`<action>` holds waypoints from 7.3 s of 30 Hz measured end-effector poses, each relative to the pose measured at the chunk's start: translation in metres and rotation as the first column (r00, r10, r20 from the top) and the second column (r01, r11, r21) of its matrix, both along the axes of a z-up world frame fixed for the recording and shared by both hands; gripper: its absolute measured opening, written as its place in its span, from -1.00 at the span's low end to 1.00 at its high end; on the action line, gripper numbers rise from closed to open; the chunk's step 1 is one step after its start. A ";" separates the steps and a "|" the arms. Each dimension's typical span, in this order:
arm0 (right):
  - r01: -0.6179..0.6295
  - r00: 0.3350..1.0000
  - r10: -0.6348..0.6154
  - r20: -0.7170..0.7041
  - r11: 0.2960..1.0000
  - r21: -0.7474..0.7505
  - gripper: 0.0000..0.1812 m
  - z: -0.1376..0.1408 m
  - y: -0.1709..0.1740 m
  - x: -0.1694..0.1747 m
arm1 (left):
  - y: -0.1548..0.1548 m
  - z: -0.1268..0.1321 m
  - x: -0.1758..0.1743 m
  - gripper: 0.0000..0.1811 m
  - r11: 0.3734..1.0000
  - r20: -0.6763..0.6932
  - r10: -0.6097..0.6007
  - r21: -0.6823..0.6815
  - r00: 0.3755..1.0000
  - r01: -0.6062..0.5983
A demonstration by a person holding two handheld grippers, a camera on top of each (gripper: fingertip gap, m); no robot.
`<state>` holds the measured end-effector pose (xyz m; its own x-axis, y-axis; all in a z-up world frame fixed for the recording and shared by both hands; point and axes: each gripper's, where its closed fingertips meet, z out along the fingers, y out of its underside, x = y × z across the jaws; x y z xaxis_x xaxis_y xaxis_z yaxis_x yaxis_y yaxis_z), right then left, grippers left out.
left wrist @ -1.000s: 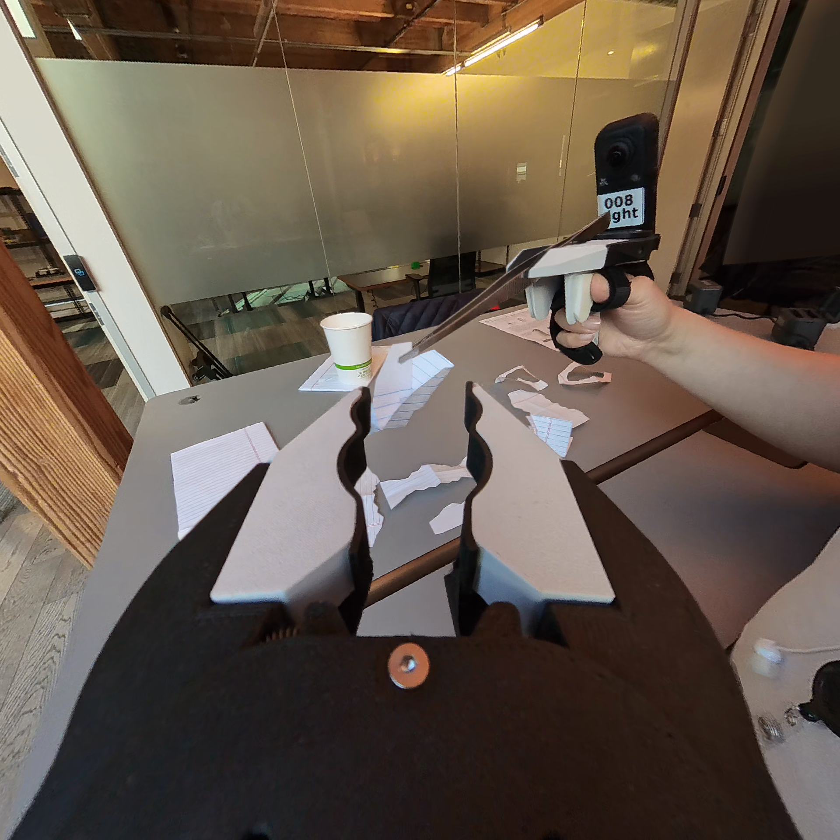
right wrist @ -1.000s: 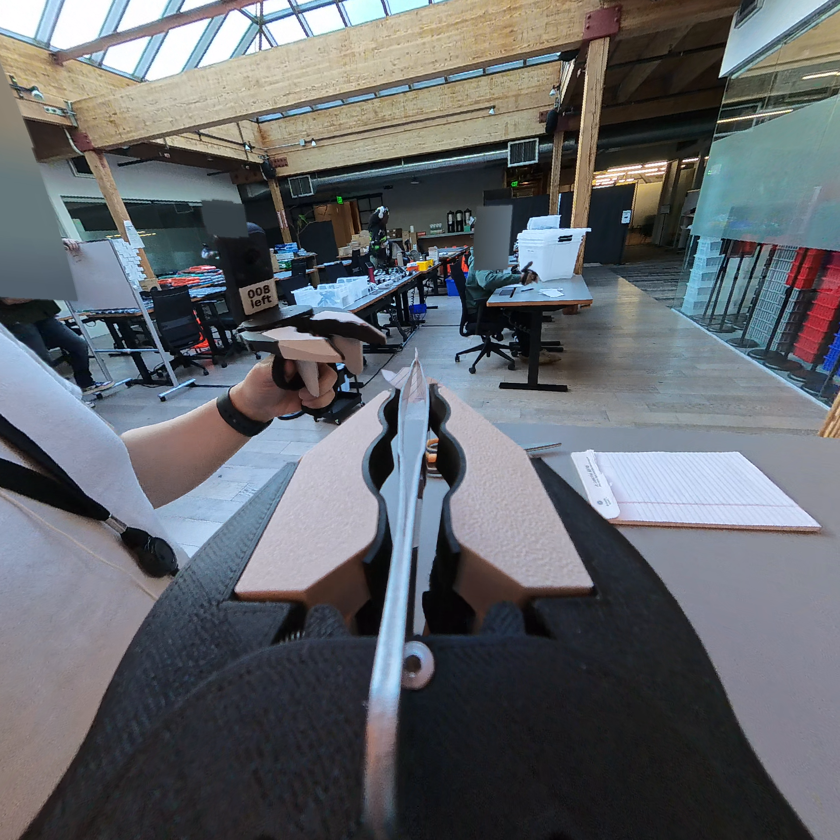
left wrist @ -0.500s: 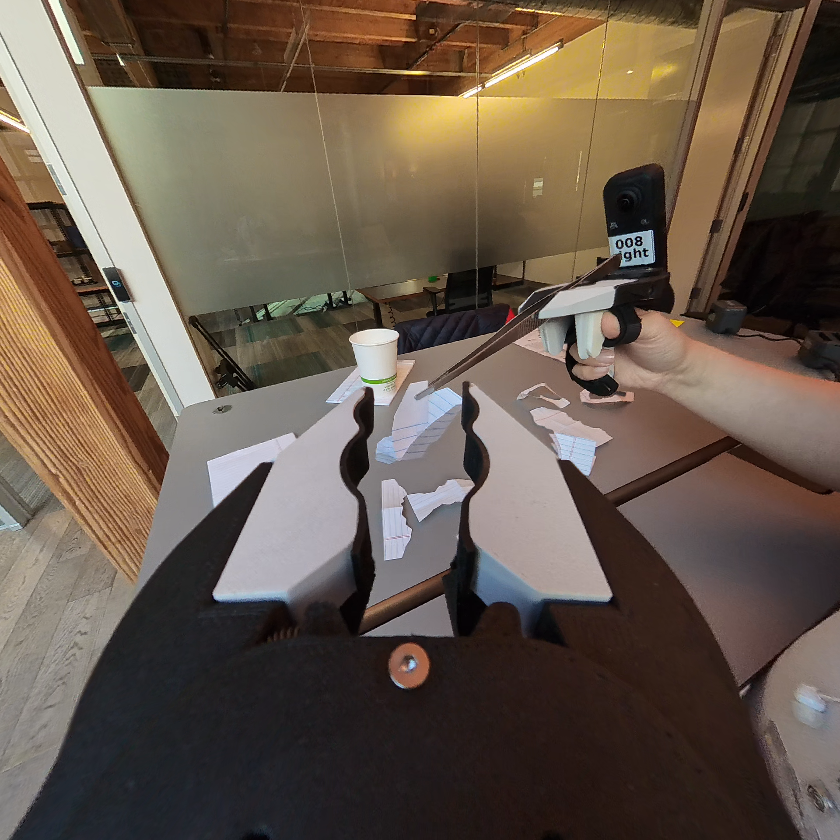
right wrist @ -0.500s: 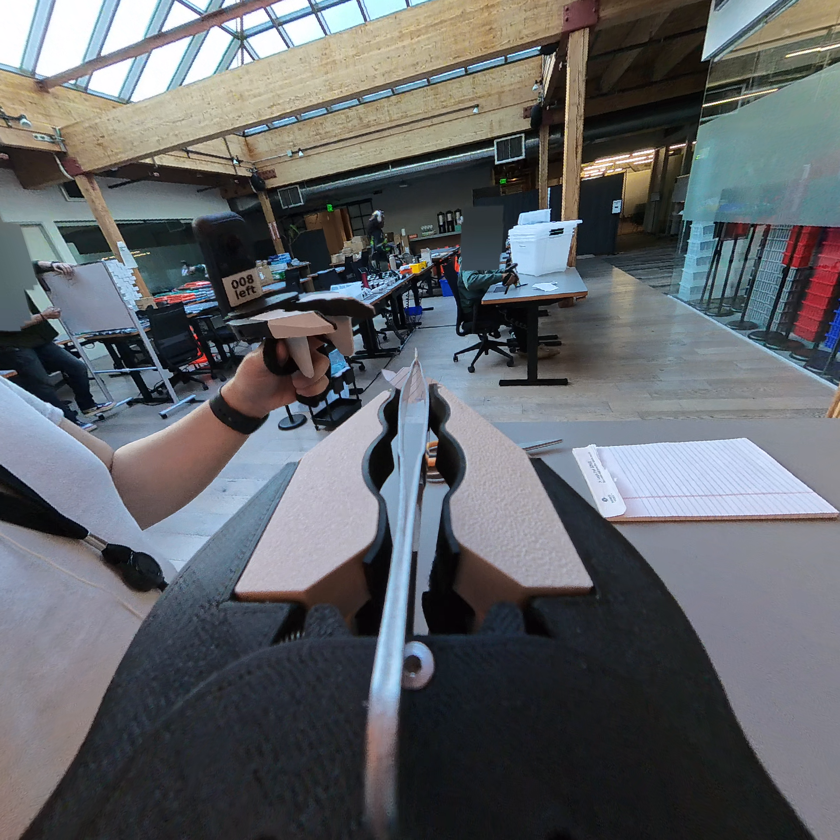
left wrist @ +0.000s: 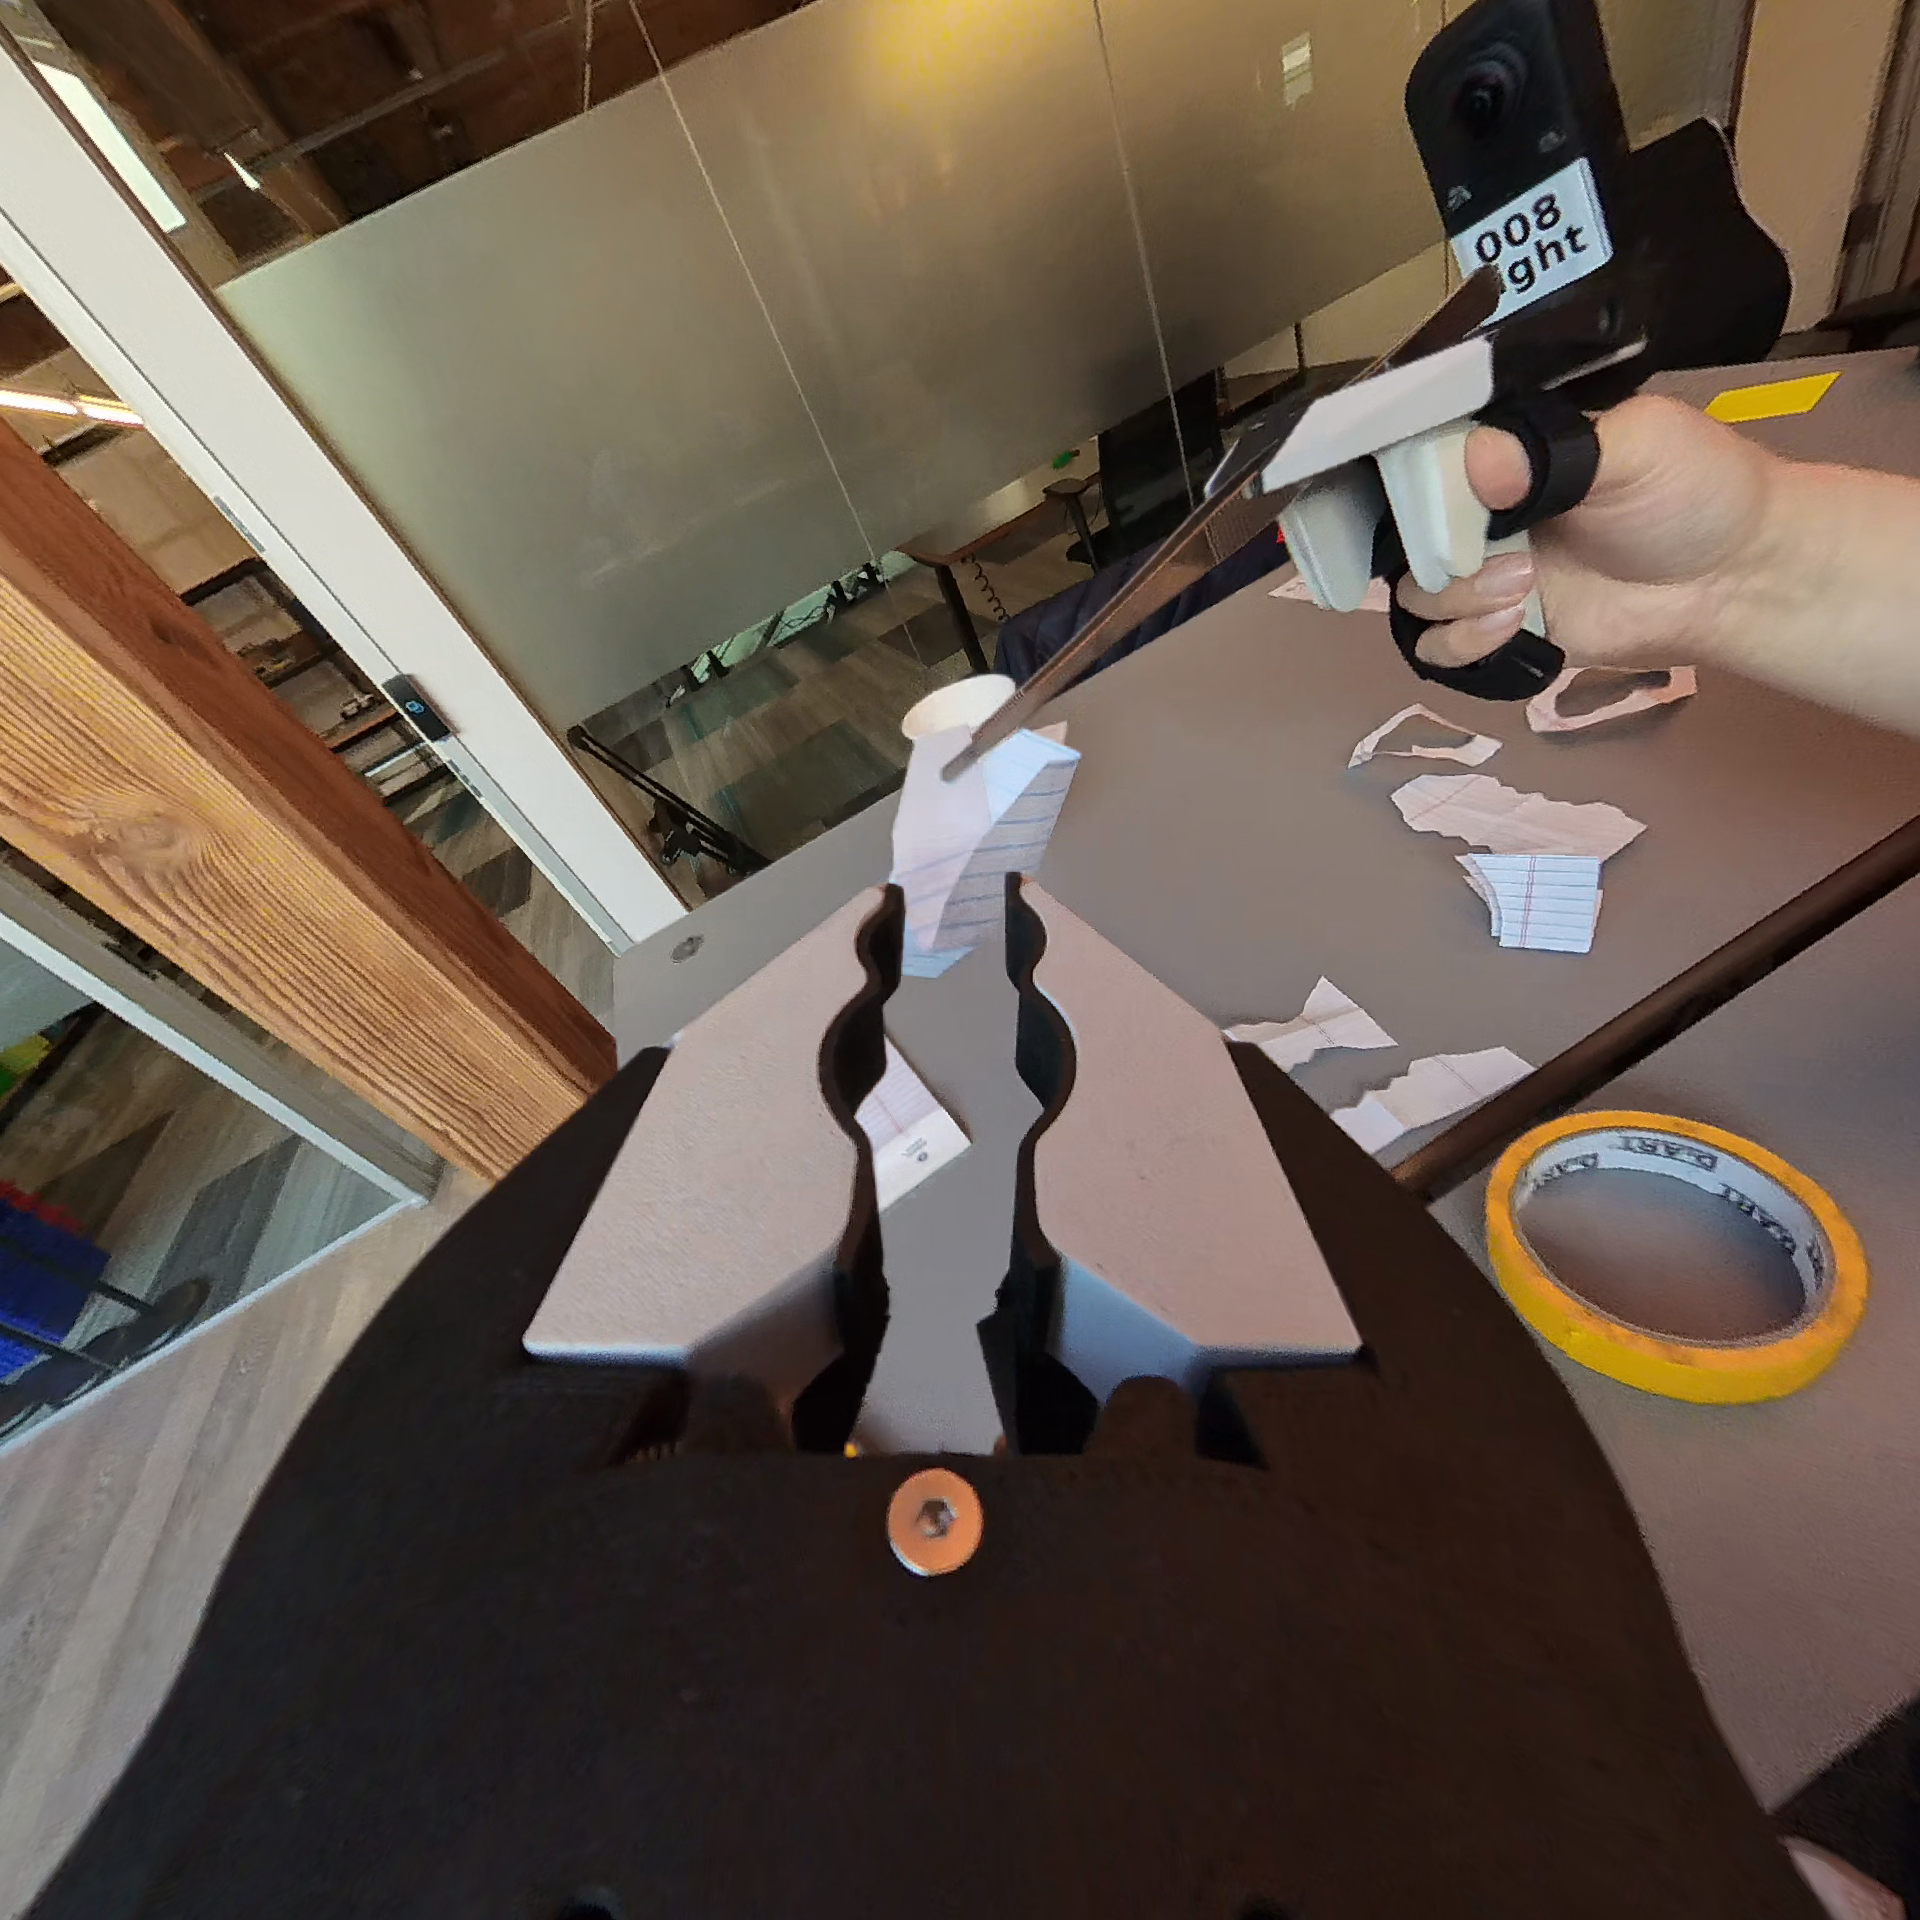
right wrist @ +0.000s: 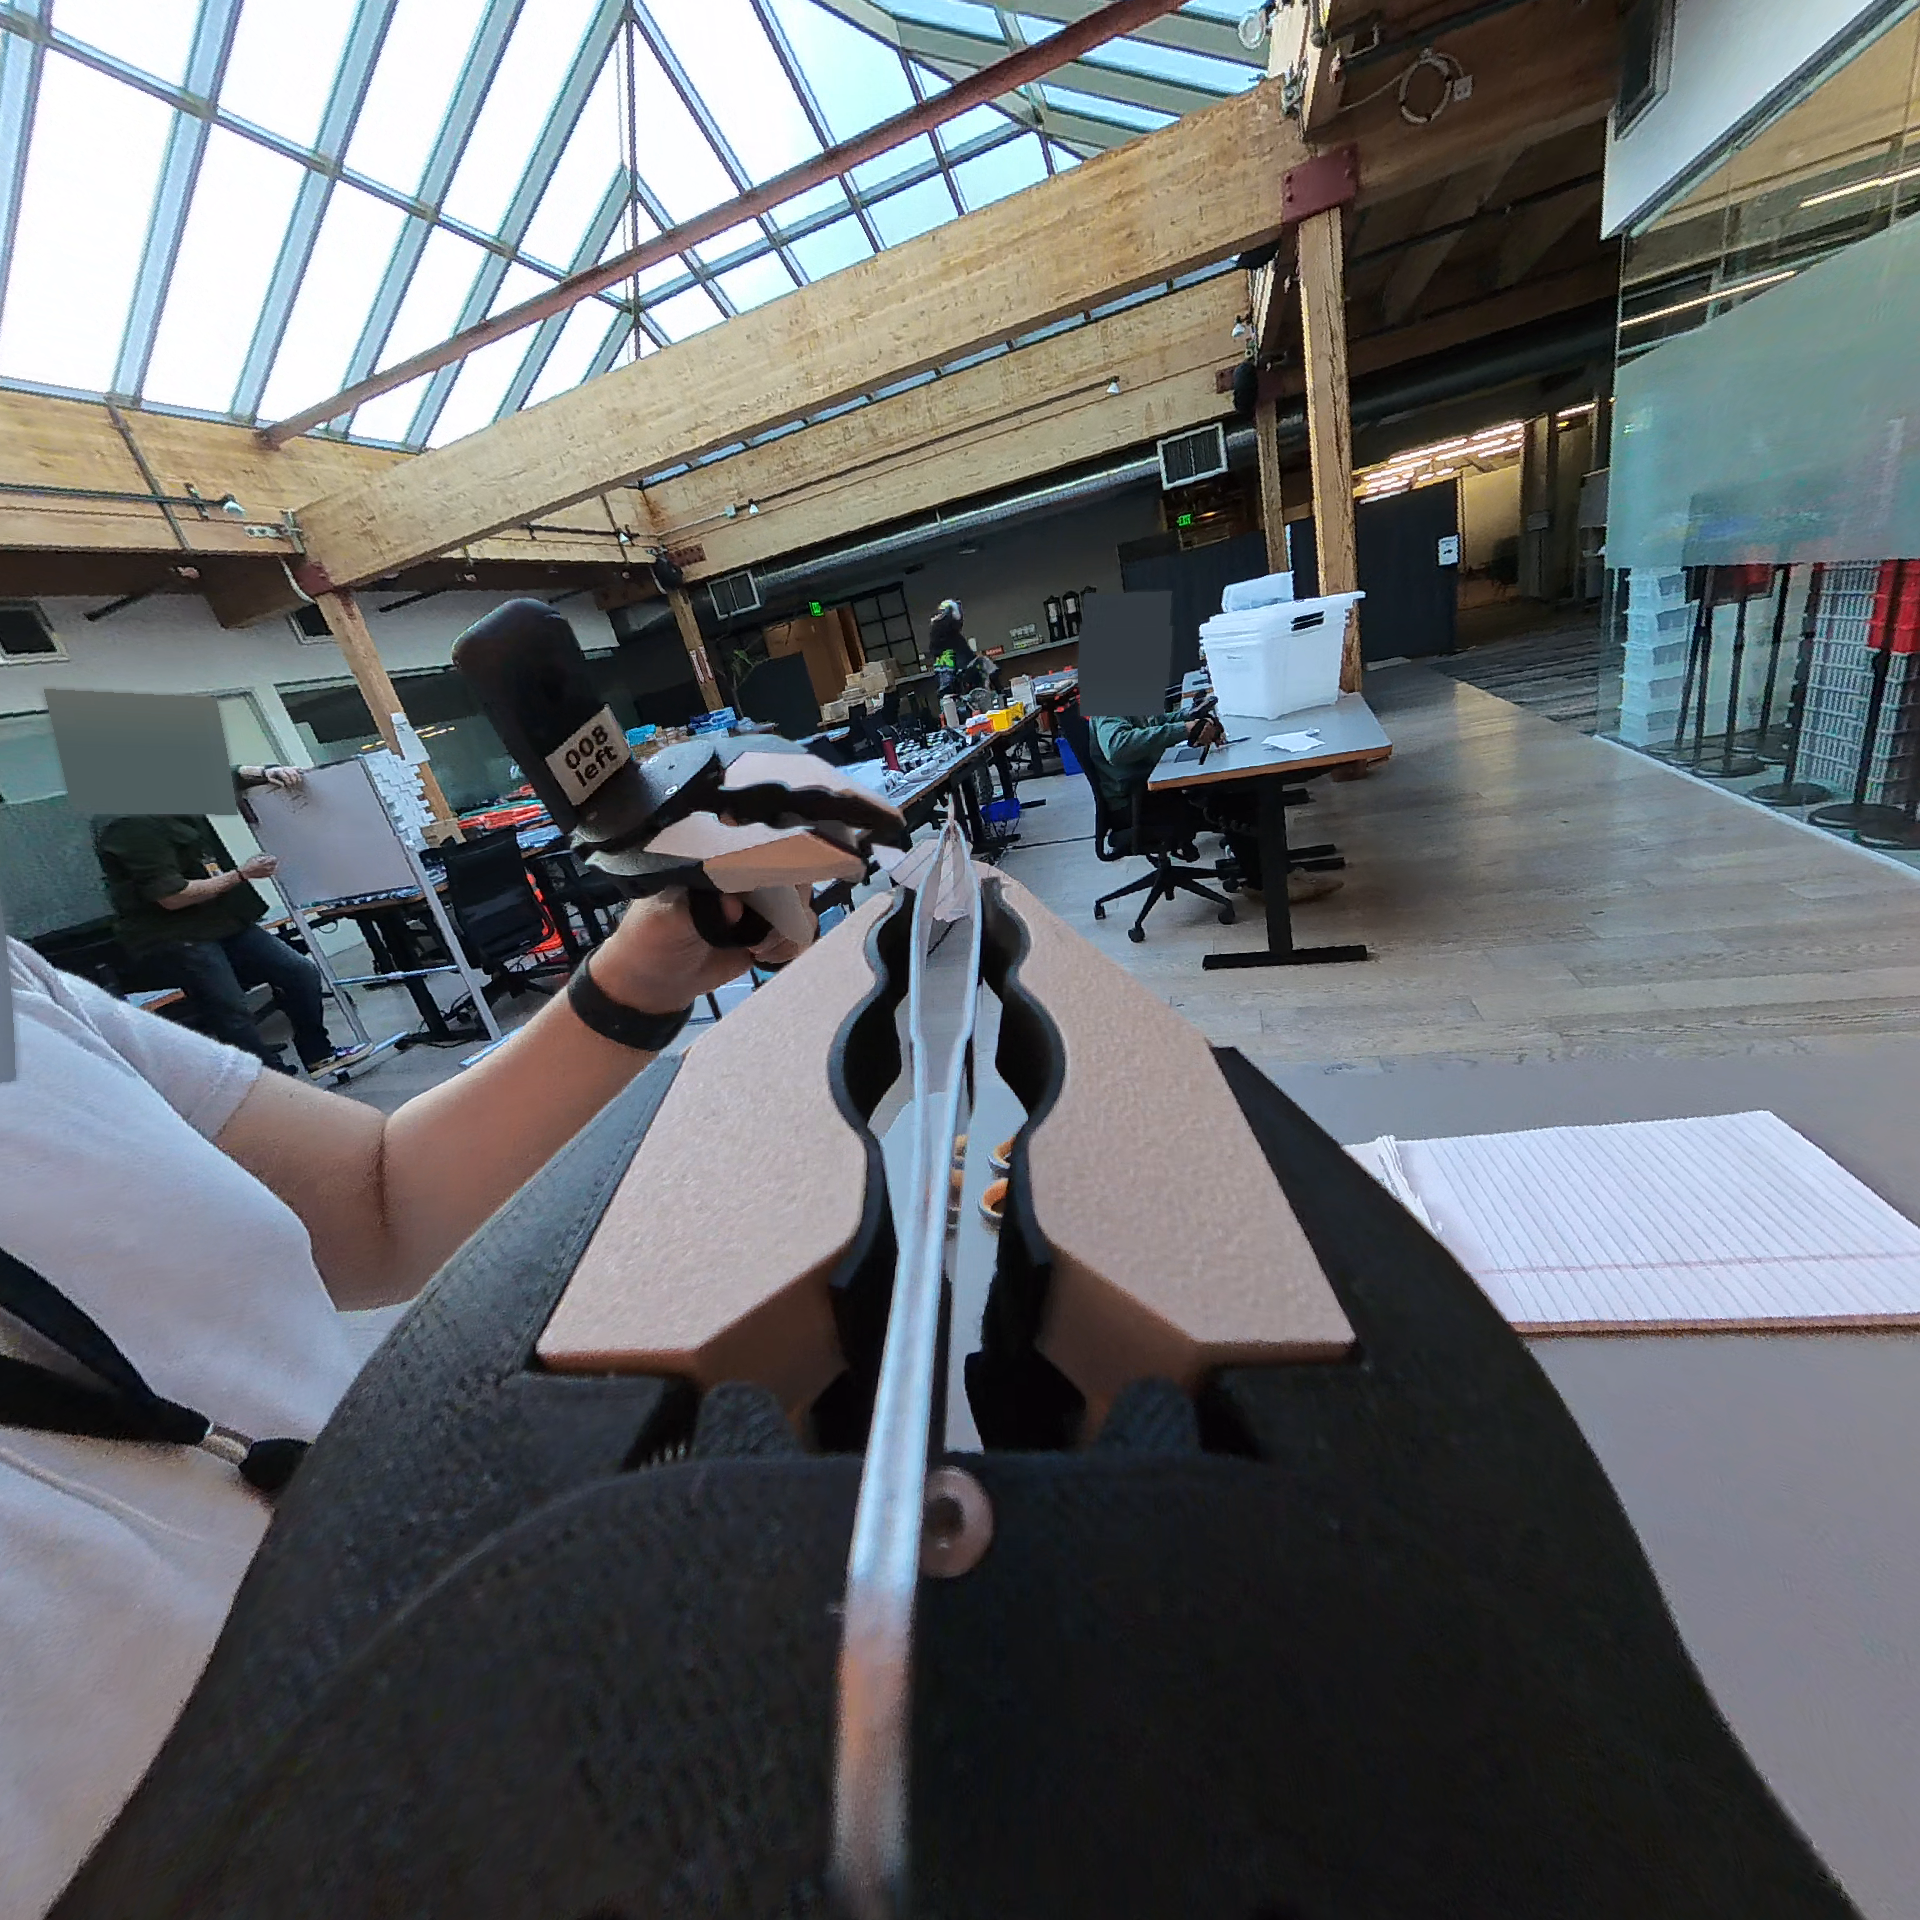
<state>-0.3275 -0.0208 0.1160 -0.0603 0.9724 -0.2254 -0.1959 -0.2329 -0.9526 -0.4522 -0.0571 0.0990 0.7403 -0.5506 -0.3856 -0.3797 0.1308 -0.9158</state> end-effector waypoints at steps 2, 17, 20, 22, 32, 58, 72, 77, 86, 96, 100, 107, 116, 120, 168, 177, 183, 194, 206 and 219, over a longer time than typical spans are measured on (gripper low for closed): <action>-0.002 1.000 0.002 -0.001 1.000 0.016 -0.89 0.002 -0.002 0.001 | 0.006 0.005 0.005 -0.82 1.000 0.002 -0.017 0.010 1.000 0.017; -0.026 0.999 0.021 0.037 0.989 0.146 -0.88 -0.003 -0.020 0.000 | 0.009 -0.013 0.007 -0.80 0.970 0.188 -0.087 -0.208 0.978 0.127; -0.032 0.999 0.026 0.036 0.987 0.158 -0.88 -0.004 -0.022 -0.003 | 0.008 -0.022 0.007 -0.82 0.965 0.183 -0.075 -0.235 0.980 0.118; -0.033 0.999 0.027 0.036 0.986 0.166 -0.88 -0.005 -0.023 -0.004 | 0.008 -0.027 0.007 -0.85 0.964 0.177 -0.068 -0.242 0.982 0.111; -0.029 0.999 0.024 0.031 0.985 0.172 -0.87 -0.006 -0.025 -0.004 | 0.002 -0.029 0.013 -1.00 0.964 0.217 -0.090 -0.225 0.972 0.140; -0.031 0.999 0.030 0.018 0.998 0.060 -0.79 -0.016 -0.019 -0.004 | -0.013 -0.012 0.005 -1.00 0.950 0.345 -0.142 -0.214 0.928 0.225; -0.084 0.994 0.077 -0.072 0.993 -0.088 -1.00 -0.009 0.000 0.019 | -0.008 0.001 0.007 -1.00 0.865 0.401 -0.321 -0.245 0.858 0.438; 0.140 0.984 -0.139 0.113 0.990 -0.002 -1.00 -0.055 0.021 0.042 | 0.003 -0.017 0.018 -1.00 0.808 0.478 -0.346 -0.285 0.807 0.516; 0.407 0.870 -0.429 0.245 0.903 0.135 -1.00 -0.103 0.073 0.086 | 0.003 -0.054 0.041 -1.00 0.765 0.515 -0.384 -0.289 0.767 0.576; 0.349 0.932 -0.325 0.161 0.924 -0.156 -1.00 -0.120 0.138 0.102 | 0.002 -0.085 0.041 -1.00 0.721 0.578 -0.362 -0.323 0.731 0.613; 0.426 0.839 -0.385 0.385 0.904 -0.025 -1.00 -0.163 0.156 0.097 | 0.004 -0.090 0.034 -1.00 0.728 0.602 -0.327 -0.331 0.728 0.600; 0.416 0.908 -0.384 0.167 0.874 -0.251 -1.00 -0.135 0.172 0.094 | 0.001 -0.102 0.053 -1.00 0.703 0.648 -0.319 -0.329 0.692 0.631; 0.452 0.881 -0.390 0.269 0.861 -0.232 -1.00 -0.143 0.224 0.081 | -0.028 -0.100 0.017 -1.00 0.754 0.663 -0.237 -0.335 0.710 0.565; 0.640 0.730 -0.564 0.387 0.763 -0.094 -1.00 -0.166 0.271 0.105 | -0.057 -0.101 -0.019 -1.00 0.820 0.653 -0.152 -0.336 0.742 0.464; 0.604 0.674 -0.693 0.258 0.717 0.348 -0.69 -0.135 -0.291 0.021 | -0.484 -0.154 -0.216 -1.00 0.981 0.579 0.123 -0.191 0.806 -0.012; 0.489 0.594 -0.657 0.464 0.753 0.439 -0.96 -0.307 -0.300 0.053 | -0.461 -0.245 -0.135 -1.00 0.984 0.657 0.146 -0.176 0.740 -0.038; 0.317 0.467 -0.775 0.426 0.597 0.737 -0.69 -0.345 -0.270 0.069 | -0.460 -0.297 -0.072 -1.00 0.965 0.685 0.157 -0.261 0.711 0.038; 0.437 0.520 -0.782 0.344 0.589 0.679 -0.97 -0.343 -0.254 0.033 | -0.437 -0.306 -0.015 -1.00 0.955 0.652 0.117 -0.281 0.749 0.095; 0.402 0.591 -0.685 0.425 0.707 0.582 -0.57 -0.203 -0.255 0.036 | -0.461 -0.164 -0.094 -1.00 0.975 0.519 0.060 -0.214 0.853 0.061; 0.067 0.545 -0.449 0.708 0.865 0.497 -0.91 -0.229 -0.154 0.037 | -0.268 -0.049 -0.067 -1.00 0.977 0.437 -0.109 -0.121 0.893 0.178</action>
